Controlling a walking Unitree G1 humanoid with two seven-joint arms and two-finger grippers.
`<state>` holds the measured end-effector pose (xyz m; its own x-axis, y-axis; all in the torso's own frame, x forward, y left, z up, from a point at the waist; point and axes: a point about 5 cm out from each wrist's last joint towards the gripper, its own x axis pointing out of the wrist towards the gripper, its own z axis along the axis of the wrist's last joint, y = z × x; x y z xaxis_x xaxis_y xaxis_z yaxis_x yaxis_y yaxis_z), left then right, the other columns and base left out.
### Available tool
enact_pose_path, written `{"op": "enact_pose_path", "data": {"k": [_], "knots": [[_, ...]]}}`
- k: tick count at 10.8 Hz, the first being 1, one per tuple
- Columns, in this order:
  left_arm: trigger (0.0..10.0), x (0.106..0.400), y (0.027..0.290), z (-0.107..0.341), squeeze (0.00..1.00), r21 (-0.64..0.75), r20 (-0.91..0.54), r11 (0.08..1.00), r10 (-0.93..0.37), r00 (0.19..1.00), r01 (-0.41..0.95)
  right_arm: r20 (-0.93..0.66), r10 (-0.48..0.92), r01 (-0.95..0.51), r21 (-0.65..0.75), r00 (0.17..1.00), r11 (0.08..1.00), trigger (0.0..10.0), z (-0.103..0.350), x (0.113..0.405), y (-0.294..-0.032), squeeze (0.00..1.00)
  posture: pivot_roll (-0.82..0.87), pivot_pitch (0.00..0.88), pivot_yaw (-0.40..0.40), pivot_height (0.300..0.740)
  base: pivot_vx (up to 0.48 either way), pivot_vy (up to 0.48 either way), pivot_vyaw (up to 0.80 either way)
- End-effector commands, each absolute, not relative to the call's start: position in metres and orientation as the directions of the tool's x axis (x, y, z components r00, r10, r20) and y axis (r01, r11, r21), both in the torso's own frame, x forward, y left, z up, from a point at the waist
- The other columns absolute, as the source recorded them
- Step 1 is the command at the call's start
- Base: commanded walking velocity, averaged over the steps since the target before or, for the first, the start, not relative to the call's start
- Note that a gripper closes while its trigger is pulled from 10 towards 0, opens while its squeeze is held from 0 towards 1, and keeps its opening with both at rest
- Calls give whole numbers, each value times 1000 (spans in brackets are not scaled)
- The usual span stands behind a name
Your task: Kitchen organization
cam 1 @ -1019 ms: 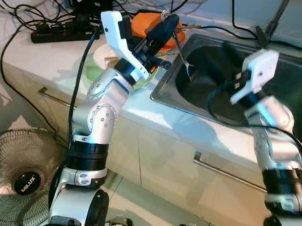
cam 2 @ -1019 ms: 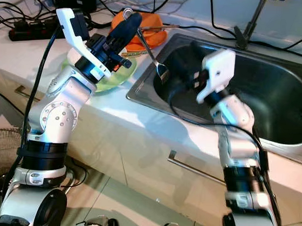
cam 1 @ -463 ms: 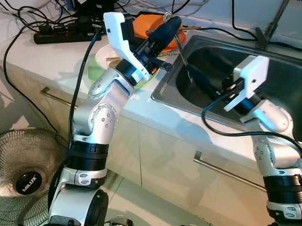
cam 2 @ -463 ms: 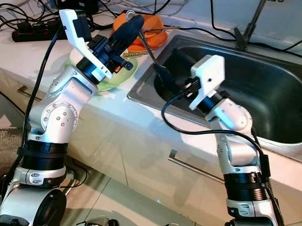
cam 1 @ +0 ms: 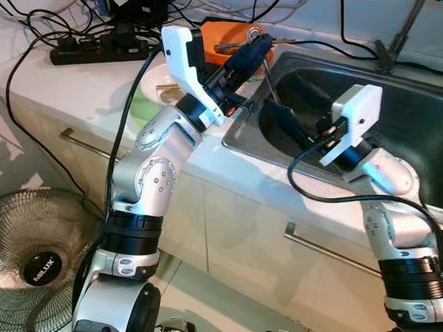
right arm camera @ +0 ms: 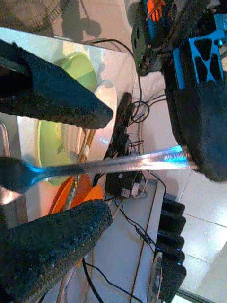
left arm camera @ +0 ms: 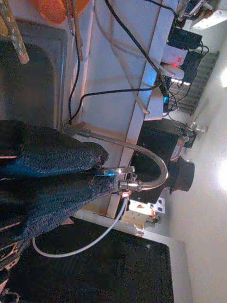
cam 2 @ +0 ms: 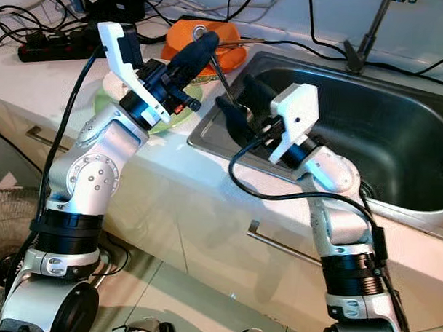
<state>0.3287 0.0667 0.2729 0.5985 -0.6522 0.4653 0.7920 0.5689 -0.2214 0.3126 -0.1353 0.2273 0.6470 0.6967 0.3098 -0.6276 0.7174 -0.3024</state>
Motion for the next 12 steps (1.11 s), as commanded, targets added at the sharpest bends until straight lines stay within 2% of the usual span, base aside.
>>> {"op": "enact_pose_path", "data": {"k": [1,5,8,9,10,11,12], "knots": [[10000,327,64,271,0,-211,454,559,-671,587,802,307,708,-635,-314,636,706,10000,229,311,-131,0,19,41,77,740,0,0,0],[10000,324,57,268,0,-187,434,546,-700,568,816,302,691,-615,-316,656,722,10000,226,316,-125,0,27,56,77,740,0,0,0],[10000,324,57,268,0,-183,433,547,-701,566,817,315,610,-532,-303,727,791,10000,223,327,-123,0,33,62,76,740,0,0,0],[10000,324,56,269,0,-181,435,547,-701,565,818,305,599,-520,-303,741,798,5451,221,329,-123,0,32,65,76,740,0,0,0],[10000,324,57,269,0,-179,436,548,-700,565,817,287,594,-512,-314,752,800,4000,218,331,-123,0,32,66,75,740,0,0,0],[10000,324,58,268,0,-179,436,552,-698,568,815,272,586,-501,-325,763,802,0,214,332,-123,0,37,69,73,740,0,0,0],[10000,324,60,269,0,-179,437,555,-695,571,812,273,583,-499,-320,765,805,0,213,333,-123,0,39,69,73,740,0,0,0]]}}
